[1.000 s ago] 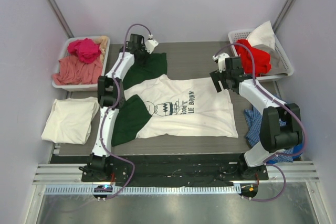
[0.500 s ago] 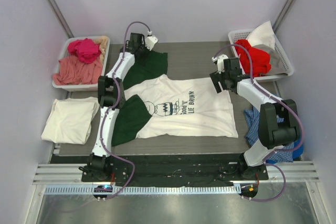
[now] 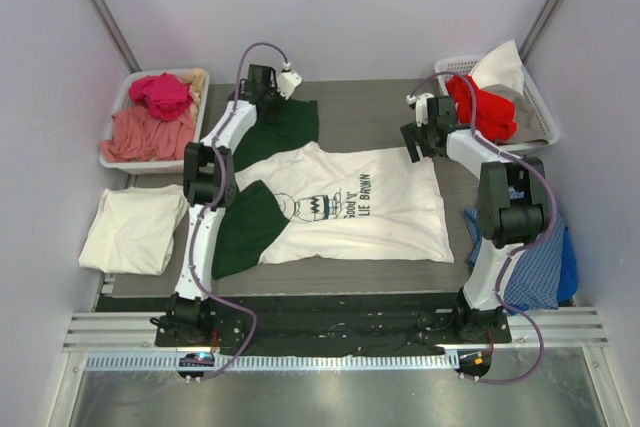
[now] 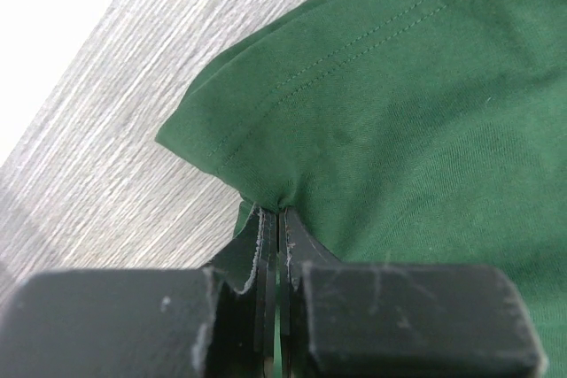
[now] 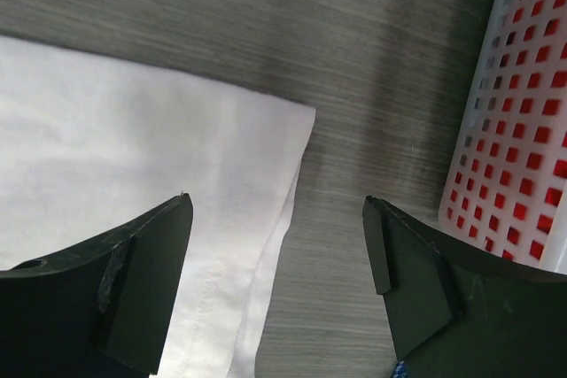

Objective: Fold and stack the t-shirts
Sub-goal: Grap the side of the flattened tshirt furthest away from the robot with both arms

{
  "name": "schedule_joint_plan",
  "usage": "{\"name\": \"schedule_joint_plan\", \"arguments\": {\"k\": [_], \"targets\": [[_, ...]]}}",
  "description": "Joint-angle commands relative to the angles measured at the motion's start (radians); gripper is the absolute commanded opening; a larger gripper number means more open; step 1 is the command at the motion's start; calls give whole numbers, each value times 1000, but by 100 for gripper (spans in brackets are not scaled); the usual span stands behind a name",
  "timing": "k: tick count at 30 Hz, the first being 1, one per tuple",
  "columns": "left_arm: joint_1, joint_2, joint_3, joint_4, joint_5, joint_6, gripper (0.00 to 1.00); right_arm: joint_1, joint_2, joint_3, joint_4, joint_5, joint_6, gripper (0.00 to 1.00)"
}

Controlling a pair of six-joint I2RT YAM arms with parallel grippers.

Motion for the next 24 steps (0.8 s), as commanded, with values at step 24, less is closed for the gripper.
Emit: {"name": "schedule_joint_plan", "arguments": {"k": [24], "targets": [[-11,-96,-71,49,-22,68,0,-64,215,228,0,-89,-3,72]]}}
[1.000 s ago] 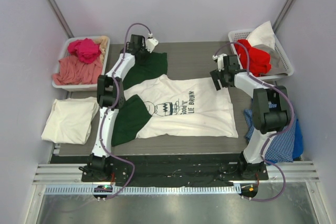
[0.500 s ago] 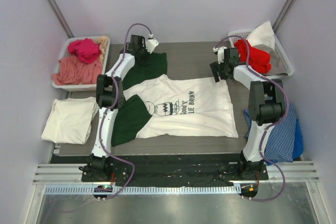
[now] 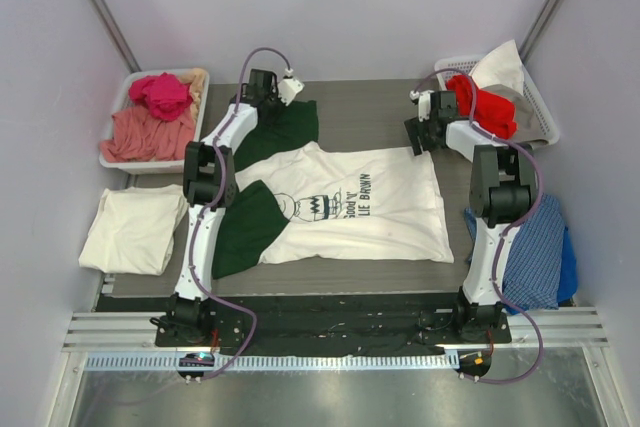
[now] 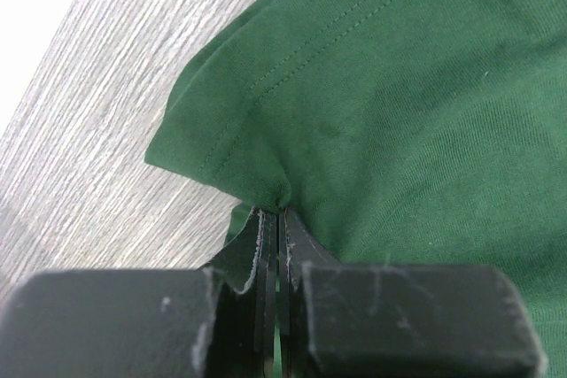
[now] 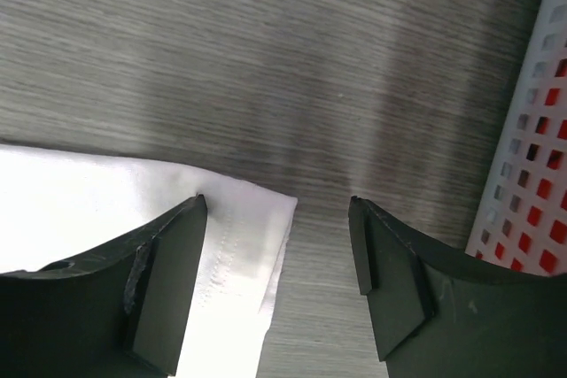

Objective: Fold and stack the t-shirts
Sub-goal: Grap the side of the flattened tshirt furthest away from the robot with both arms

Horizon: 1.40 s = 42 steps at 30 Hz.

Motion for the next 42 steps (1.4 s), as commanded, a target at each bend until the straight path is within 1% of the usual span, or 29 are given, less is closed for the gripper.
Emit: {"name": "schedule_joint_plan", "arguments": {"k": [1,5,8,10,14,22,25,26,27,28,31,35,42], "targets": [[-4,-81,-7,25,-7,17,0,-6,14,47,4,-43,-9,70],[-6,-84,-11,28,-13,26,0,-7,26,52,-9,-63,-6,65],[-4,-91,-18,28,-18,32,0,-7,26,54,-22,-74,-3,57],[-6,-93,-27,30,-21,37,0,-6,23,46,-24,-80,-6,55],[-6,-99,-28,31,-21,36,0,-7,26,43,-33,-79,-17,44],[-4,-108,-30,43,-31,26,0,-7,20,34,-39,-60,-29,28],[-4,-110,-25,45,-42,23,0,-7,17,34,-42,-51,-35,16],[-8,-111,-21,46,-45,22,0,-7,17,35,-45,-48,-34,5],[-6,-113,-19,45,-56,22,0,-7,17,37,-48,-46,-35,2],[-9,-119,-19,45,-62,23,0,-9,15,37,-50,-46,-35,1],[-18,-136,-21,45,-79,19,0,-7,2,32,-55,-40,-40,1],[-24,-193,-24,36,-82,-7,0,-7,-27,29,-62,-37,-41,1],[-41,-288,-62,2,-88,-7,0,-7,-101,28,-96,-53,-44,1]]}}
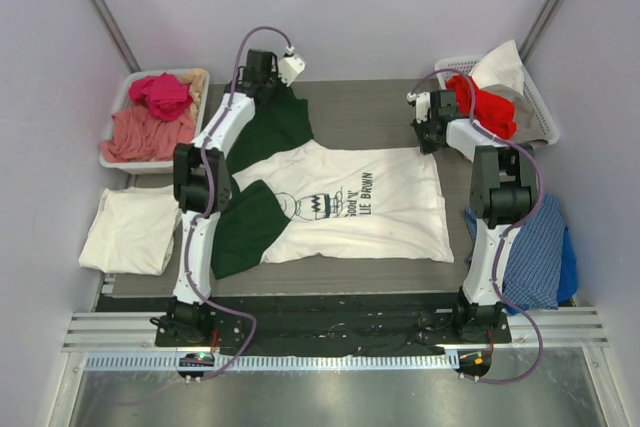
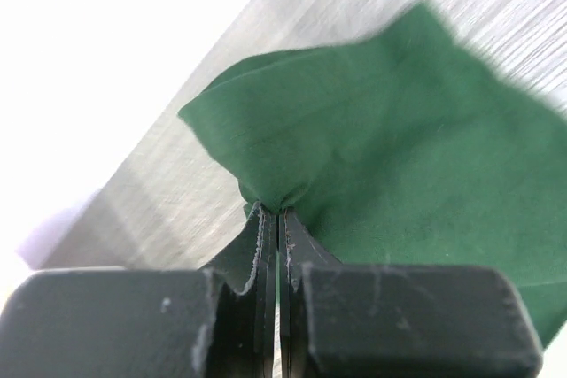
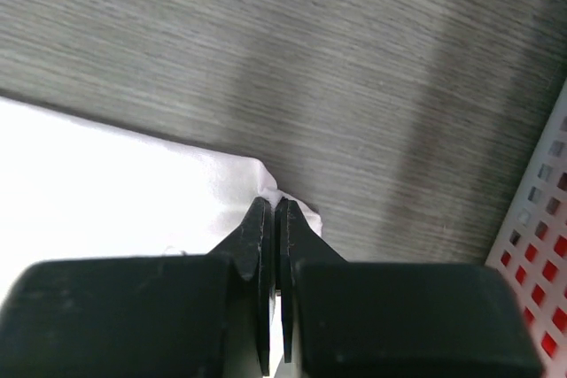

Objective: Fold and stack the t-shirts
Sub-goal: Grap the side of the flattened tshirt furthest away from the robot with both arms, then fold the other side of the tshirt into a rectangle

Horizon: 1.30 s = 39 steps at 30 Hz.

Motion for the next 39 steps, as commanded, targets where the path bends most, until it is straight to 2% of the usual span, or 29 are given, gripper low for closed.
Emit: {"name": "schedule_joint_plan", "arguments": {"k": [1,18,27,39], "targets": [[-12,-141,-41,5,-10,-6,0,-6,-111,3,-30,16,-12,1],[-12,-468,-438,-50,-73,59,0,-3,-393,-194,-85,-41,-26,1],[-12,-649,-569,-121,-71,51,0,-3,-488,-313,-100,-65,-28,1],[-19,-808,-759,-194,-53,36,0,-1,-593,-418,-155,-68,-83,1]]}}
